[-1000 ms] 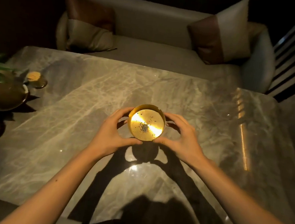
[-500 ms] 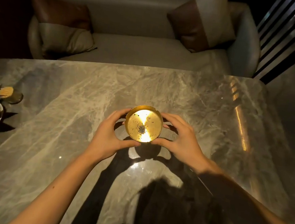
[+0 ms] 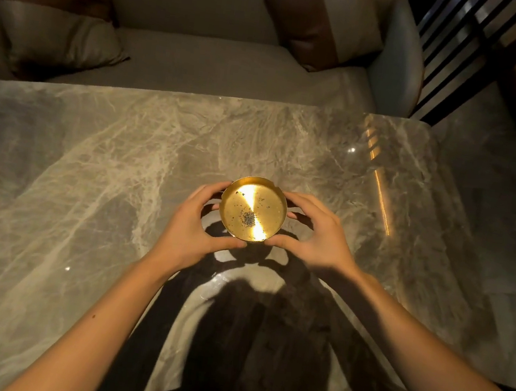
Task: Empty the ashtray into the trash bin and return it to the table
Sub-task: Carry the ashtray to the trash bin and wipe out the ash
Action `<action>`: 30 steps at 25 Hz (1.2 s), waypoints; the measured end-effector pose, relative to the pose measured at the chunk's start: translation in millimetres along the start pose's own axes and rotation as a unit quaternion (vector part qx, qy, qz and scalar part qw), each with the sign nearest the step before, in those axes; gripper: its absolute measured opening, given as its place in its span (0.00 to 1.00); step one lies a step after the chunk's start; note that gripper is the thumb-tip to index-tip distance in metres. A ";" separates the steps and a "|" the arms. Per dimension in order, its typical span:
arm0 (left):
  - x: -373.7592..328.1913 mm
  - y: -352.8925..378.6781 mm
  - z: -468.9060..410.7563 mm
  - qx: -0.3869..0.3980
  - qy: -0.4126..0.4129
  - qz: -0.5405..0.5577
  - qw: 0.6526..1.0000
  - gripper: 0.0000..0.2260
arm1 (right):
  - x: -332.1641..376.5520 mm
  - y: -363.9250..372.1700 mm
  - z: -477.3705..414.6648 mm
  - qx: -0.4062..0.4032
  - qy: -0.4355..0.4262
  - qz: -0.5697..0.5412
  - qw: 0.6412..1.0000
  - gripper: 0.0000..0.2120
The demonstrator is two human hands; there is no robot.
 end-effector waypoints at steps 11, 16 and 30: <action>-45.7 90.6 -41.3 -0.044 -0.006 -0.011 0.999 0.41 | -58.7 -92.6 16.3 0.007 -0.036 -0.031 0.999 0.37; -84.5 160.8 -52.7 -0.104 -0.018 -0.005 0.994 0.42 | -96.6 -157.1 26.6 0.056 -0.084 -0.025 0.995 0.37; -110.7 220.5 -100.4 -0.030 0.021 0.006 0.999 0.41 | -127.1 -225.2 68.3 0.002 -0.024 -0.008 1.000 0.38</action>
Point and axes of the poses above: each hand's wrist, its own z-axis away from the middle knuckle, its own y-axis out of the palm, x = y × z, the point moved 2 cm from there along -z, towards the middle knuckle, and after that the axes turned 7 degrees about x, right-handed, at the moved point
